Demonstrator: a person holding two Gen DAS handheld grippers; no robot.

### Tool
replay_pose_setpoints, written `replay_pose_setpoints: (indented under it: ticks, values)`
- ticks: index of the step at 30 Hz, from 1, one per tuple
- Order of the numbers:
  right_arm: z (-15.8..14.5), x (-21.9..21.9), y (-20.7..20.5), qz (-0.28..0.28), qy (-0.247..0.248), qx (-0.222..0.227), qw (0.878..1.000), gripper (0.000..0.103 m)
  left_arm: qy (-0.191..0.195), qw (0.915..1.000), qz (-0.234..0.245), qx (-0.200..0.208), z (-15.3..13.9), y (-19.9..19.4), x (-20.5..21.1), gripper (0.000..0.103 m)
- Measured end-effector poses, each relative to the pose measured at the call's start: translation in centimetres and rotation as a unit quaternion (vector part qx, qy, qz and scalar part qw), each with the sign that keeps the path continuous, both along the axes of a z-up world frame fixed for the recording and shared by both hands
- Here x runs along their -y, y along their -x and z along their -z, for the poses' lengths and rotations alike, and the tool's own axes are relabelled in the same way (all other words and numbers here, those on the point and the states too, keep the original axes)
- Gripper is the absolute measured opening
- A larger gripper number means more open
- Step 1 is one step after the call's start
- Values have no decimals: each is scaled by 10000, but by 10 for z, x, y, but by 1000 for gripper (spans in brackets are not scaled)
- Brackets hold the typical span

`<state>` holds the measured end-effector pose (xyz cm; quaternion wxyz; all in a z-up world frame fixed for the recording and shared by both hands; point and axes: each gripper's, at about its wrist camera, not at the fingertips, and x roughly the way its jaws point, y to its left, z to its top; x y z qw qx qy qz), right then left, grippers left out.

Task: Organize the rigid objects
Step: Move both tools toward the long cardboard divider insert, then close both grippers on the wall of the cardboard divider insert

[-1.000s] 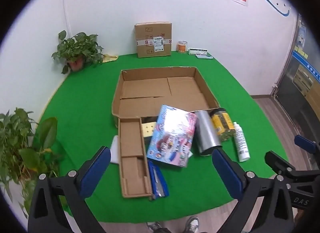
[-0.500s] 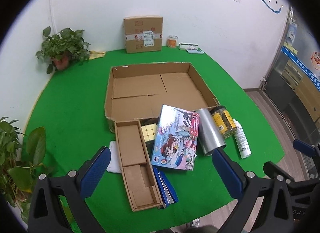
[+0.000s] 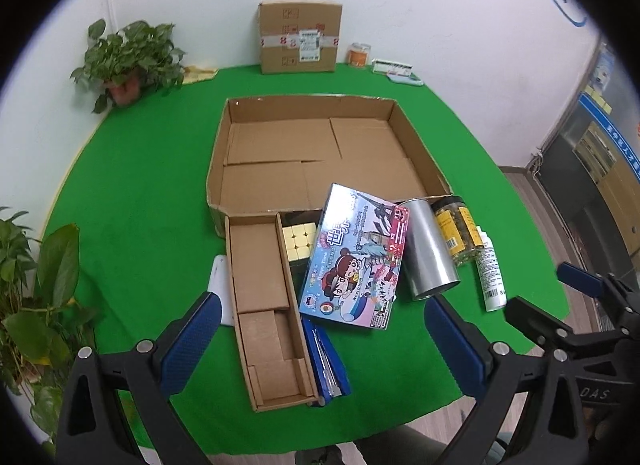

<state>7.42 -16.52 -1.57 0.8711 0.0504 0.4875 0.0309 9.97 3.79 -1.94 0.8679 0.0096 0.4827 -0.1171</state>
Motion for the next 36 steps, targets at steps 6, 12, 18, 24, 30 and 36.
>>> replay_pose_setpoints:
  ticks: [6,12,18,24,30,36]
  values:
    - [33,7,-34,-486,-493,-215,9974,102,-55,9988,-350,-329,10,-7,1,101]
    - [64,-6,-45,-735,-803,-447,9931,102,-195,9931,-805,-831,37,-7,-22,101]
    - [82,-44,-51,-1024,-807,-689,9891,93,-281,9848,-798,-1515,78,-16,-50,100]
    - [110,-100,-58,-1249,-1132,-1301,9771,75,33,9784,-481,-2012,122,-21,-84,90]
    - [146,-142,-63,-1070,-1047,-1814,9720,68,-193,9693,-186,-2446,160,-22,-100,58]
    - [176,-165,-57,-939,-811,-2189,9678,59,260,9600,75,-2786,177,-17,-104,39]
